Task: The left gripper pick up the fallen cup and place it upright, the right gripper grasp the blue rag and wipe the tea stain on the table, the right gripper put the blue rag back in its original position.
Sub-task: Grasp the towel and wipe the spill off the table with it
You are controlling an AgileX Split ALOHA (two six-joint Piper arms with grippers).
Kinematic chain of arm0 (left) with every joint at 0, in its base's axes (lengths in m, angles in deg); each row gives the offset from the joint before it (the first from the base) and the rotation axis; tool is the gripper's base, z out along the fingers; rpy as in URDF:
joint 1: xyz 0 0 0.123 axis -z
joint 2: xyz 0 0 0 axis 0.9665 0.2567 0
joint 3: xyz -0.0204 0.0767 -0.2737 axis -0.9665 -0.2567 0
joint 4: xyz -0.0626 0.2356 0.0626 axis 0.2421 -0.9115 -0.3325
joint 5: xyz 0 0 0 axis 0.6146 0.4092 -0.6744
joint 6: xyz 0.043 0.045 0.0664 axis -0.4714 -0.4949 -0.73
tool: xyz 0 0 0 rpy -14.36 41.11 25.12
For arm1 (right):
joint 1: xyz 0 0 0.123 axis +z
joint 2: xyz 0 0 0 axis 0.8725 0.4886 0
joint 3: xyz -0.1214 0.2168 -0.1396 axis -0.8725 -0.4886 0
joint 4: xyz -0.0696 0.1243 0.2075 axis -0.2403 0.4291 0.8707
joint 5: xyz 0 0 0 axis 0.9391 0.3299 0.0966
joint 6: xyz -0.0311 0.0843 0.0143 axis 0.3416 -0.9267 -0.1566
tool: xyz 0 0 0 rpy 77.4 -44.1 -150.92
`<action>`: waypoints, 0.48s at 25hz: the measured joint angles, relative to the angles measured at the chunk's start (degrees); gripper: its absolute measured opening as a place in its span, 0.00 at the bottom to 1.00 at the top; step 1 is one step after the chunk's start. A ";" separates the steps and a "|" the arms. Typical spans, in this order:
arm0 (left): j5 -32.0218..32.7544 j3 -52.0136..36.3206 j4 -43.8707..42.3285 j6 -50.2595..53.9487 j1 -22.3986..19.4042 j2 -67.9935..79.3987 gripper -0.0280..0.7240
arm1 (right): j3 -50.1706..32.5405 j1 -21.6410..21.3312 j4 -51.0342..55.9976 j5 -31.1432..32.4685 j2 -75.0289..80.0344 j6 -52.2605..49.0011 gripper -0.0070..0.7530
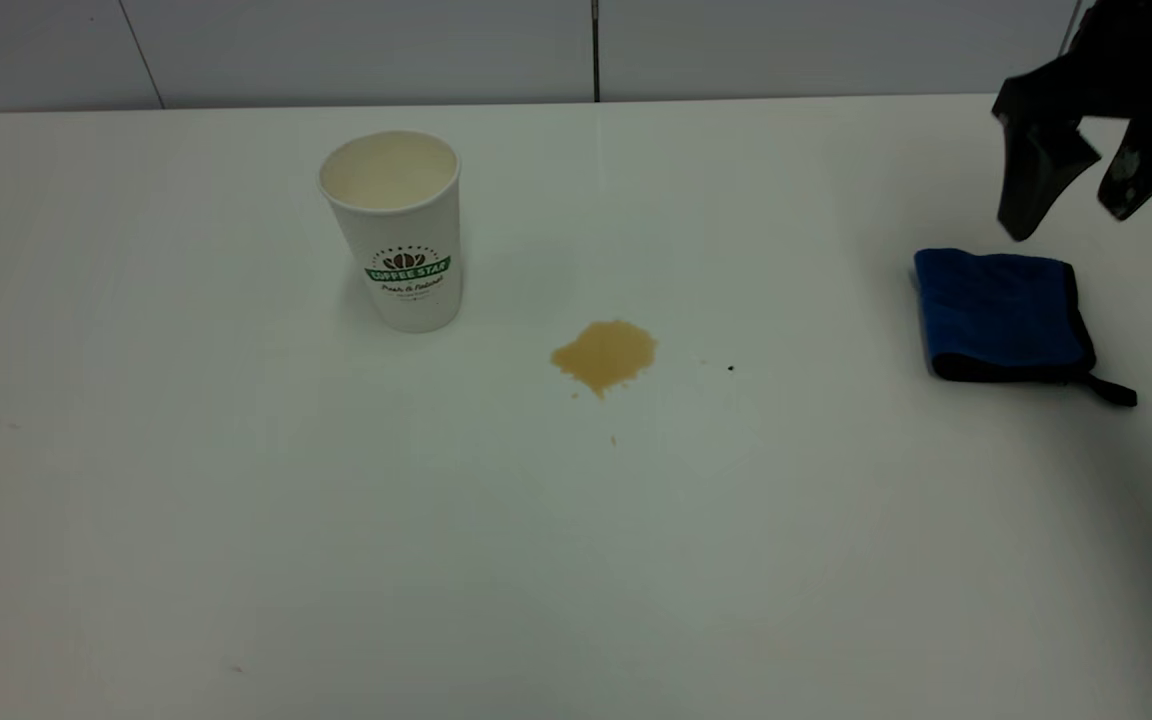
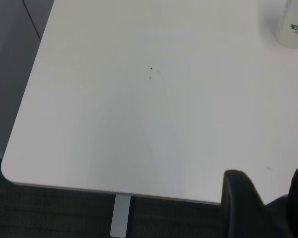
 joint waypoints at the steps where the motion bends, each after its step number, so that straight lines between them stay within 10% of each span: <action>1: 0.00 0.00 0.00 0.00 0.00 0.00 0.39 | 1.29 0.00 0.00 0.23 2.04 0.00 0.96; 12: 0.00 0.00 0.00 0.00 0.00 0.00 0.39 | 5.92 0.00 -0.19 -7.25 12.38 1.74 0.96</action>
